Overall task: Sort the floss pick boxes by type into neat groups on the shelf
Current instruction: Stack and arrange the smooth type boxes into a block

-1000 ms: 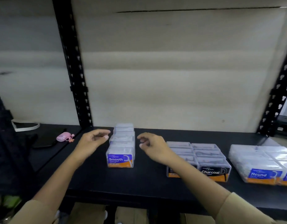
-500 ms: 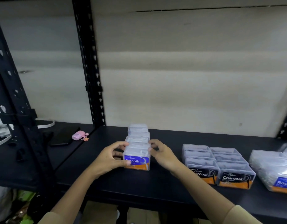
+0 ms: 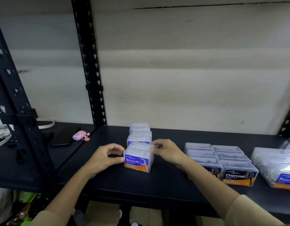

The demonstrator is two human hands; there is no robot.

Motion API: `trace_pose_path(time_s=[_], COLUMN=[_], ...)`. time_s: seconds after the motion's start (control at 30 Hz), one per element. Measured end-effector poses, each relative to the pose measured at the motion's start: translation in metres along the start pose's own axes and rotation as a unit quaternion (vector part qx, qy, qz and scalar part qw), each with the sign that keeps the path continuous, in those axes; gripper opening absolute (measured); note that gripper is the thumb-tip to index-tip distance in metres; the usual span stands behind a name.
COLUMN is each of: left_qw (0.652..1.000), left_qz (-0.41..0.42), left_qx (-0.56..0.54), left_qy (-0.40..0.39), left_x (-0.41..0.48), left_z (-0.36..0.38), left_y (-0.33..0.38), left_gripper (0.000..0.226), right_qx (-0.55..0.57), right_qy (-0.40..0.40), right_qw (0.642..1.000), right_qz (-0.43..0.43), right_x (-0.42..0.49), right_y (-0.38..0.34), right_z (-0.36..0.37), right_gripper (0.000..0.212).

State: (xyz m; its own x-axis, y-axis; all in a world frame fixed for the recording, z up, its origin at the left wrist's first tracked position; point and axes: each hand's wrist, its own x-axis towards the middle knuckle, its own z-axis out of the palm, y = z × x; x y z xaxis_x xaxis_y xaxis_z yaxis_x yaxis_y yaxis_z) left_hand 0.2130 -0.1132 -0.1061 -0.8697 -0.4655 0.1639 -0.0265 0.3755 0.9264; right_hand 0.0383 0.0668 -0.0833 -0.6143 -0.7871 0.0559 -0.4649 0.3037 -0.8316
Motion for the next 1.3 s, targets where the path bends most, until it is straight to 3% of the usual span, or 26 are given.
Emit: trace_pose_path(time_s=[0.1, 0.23, 0.4, 0.57, 0.97, 1.17, 1.3], left_qw=[0.999, 1.000, 1.000, 1.000, 1.000, 1.000, 1.000], left_qz=[-0.007, 0.008, 0.018, 0.000, -0.007, -0.004, -0.005], left_qx=[-0.032, -0.013, -0.003, -0.007, -0.001, -0.013, 0.011], left_qy=[-0.018, -0.025, -0.007, 0.007, 0.010, -0.004, 0.010], left_x=[0.001, 0.004, 0.005, 0.004, 0.008, 0.003, 0.001], left_z=[0.003, 0.015, 0.016, 0.001, -0.002, -0.001, -0.003], left_y=[0.001, 0.001, 0.000, -0.002, -0.003, 0.001, 0.000], left_gripper=[0.064, 0.080, 0.074, 0.049, 0.048, 0.074, 0.047], right_qx=[-0.032, -0.103, -0.273, -0.391, -0.384, -0.373, -0.370], right_qy=[0.005, 0.009, -0.020, -0.031, -0.065, -0.060, -0.067], right_qw=[0.999, 0.994, 0.958, 0.915, 0.912, 0.916, 0.915], right_qz=[-0.009, -0.044, -0.089, -0.091, -0.128, -0.139, -0.145], right_x=[0.001, -0.001, -0.002, -0.005, -0.021, -0.024, -0.025], right_y=[0.000, -0.001, -0.001, -0.001, 0.014, 0.017, 0.014], right_z=[0.002, -0.001, -0.015, -0.031, -0.057, -0.055, -0.052], right_gripper=[0.023, 0.021, 0.017, 0.013, 0.020, 0.021, 0.022])
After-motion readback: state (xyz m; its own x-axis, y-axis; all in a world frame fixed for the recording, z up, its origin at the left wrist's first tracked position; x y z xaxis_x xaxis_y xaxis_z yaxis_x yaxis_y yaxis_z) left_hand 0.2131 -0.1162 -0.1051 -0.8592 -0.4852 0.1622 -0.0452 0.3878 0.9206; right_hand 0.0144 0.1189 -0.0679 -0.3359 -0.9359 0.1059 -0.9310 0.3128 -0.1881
